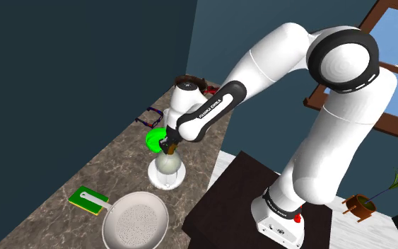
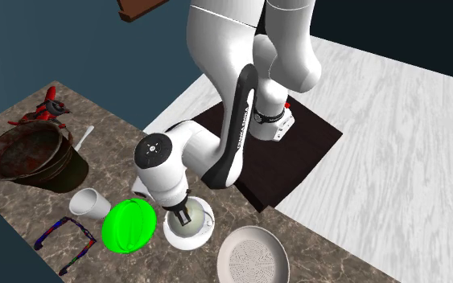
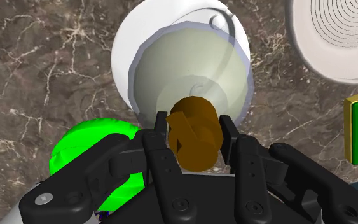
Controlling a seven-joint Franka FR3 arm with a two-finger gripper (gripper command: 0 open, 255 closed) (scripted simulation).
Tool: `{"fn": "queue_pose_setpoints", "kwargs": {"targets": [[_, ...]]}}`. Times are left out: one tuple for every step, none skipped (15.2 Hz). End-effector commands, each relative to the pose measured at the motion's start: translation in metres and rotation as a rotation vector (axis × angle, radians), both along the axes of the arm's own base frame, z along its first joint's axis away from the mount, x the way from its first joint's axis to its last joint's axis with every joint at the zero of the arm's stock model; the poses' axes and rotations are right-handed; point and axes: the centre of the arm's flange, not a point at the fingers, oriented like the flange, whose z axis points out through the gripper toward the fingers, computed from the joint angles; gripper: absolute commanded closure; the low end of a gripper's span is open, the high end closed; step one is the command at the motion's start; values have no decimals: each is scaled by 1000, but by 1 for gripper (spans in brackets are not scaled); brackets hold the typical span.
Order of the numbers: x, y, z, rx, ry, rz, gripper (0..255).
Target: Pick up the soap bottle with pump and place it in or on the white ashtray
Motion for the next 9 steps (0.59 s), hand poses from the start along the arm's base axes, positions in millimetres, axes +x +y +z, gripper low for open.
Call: {"fn": "queue_pose_setpoints", "kwargs": {"targets": [[0,0,-9,0,-1,0,255],[0,0,-14,0,-1,0,255],[0,0,-20,0,-1,0,255],[0,0,-20,0,-1,0,255],[0,0,-20,0,-1,0,255],[0,0,-20,0,-1,0,255],[0,0,-20,0,-1,0,255],[0,0,-20,0,-1,0,255],[0,0,-20,0,-1,0,255]]}}
